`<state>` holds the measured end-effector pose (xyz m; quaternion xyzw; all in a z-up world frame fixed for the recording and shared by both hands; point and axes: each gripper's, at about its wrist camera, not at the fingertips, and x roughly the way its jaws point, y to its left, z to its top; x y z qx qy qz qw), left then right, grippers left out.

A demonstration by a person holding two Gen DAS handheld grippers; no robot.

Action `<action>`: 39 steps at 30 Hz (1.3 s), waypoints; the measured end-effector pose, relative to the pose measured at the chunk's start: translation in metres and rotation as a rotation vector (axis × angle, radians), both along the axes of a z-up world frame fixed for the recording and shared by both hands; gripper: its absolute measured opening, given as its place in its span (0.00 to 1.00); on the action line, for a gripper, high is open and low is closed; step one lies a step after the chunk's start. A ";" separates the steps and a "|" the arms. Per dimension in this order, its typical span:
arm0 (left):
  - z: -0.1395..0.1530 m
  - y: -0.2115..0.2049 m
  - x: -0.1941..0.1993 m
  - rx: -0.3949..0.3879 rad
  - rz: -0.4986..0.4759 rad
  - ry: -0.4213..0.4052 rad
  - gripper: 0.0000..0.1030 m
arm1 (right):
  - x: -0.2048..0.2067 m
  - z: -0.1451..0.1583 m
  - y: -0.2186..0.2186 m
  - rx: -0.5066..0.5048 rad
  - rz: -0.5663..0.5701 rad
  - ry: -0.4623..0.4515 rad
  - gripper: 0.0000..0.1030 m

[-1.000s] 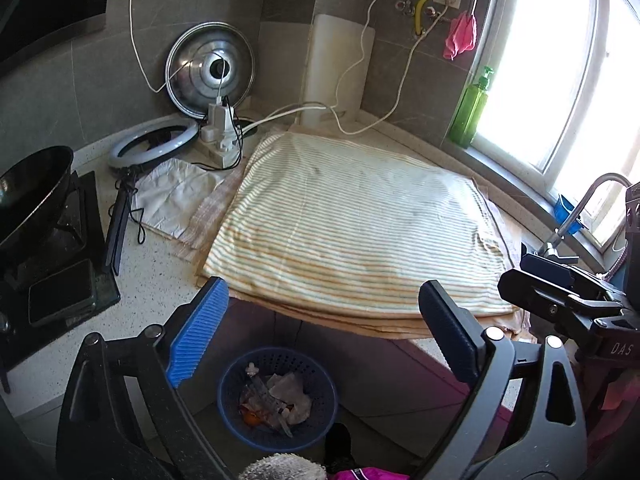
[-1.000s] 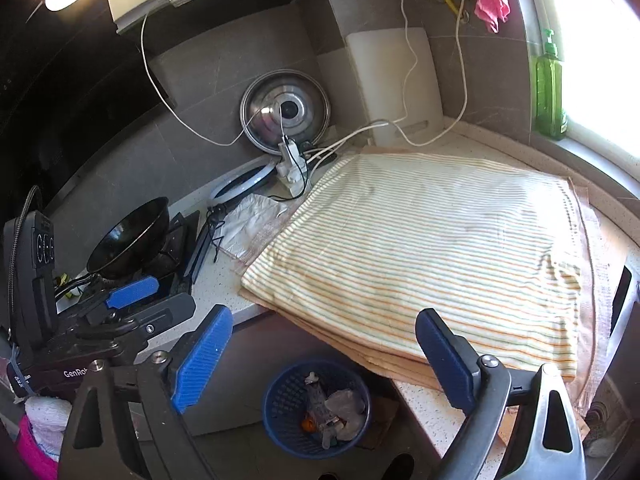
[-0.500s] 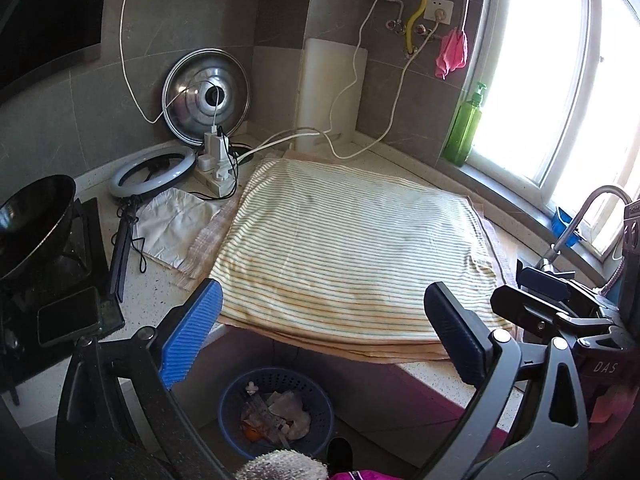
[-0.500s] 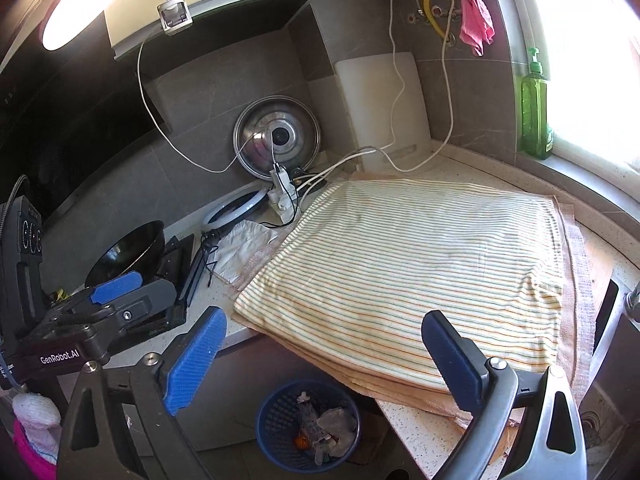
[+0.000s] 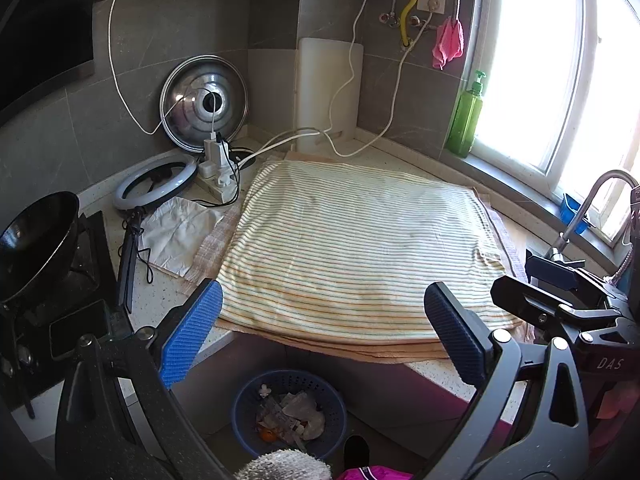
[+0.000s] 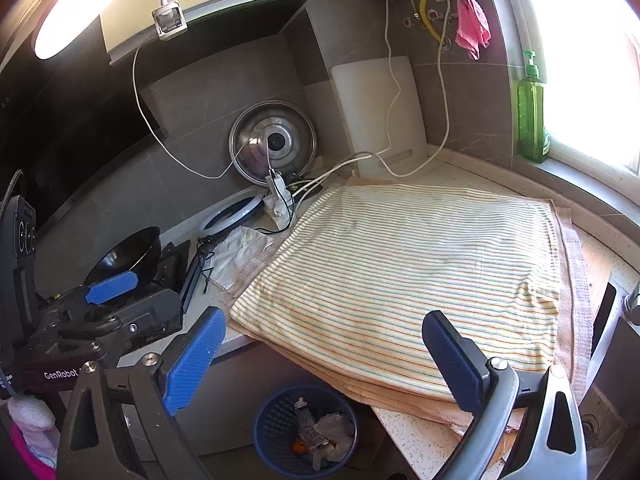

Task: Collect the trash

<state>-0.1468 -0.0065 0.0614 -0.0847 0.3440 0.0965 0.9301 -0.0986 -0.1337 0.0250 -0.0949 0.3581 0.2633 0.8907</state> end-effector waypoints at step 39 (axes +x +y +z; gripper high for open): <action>0.006 -0.009 0.006 0.013 0.028 -0.023 0.99 | 0.016 -0.003 -0.004 0.000 -0.023 0.020 0.99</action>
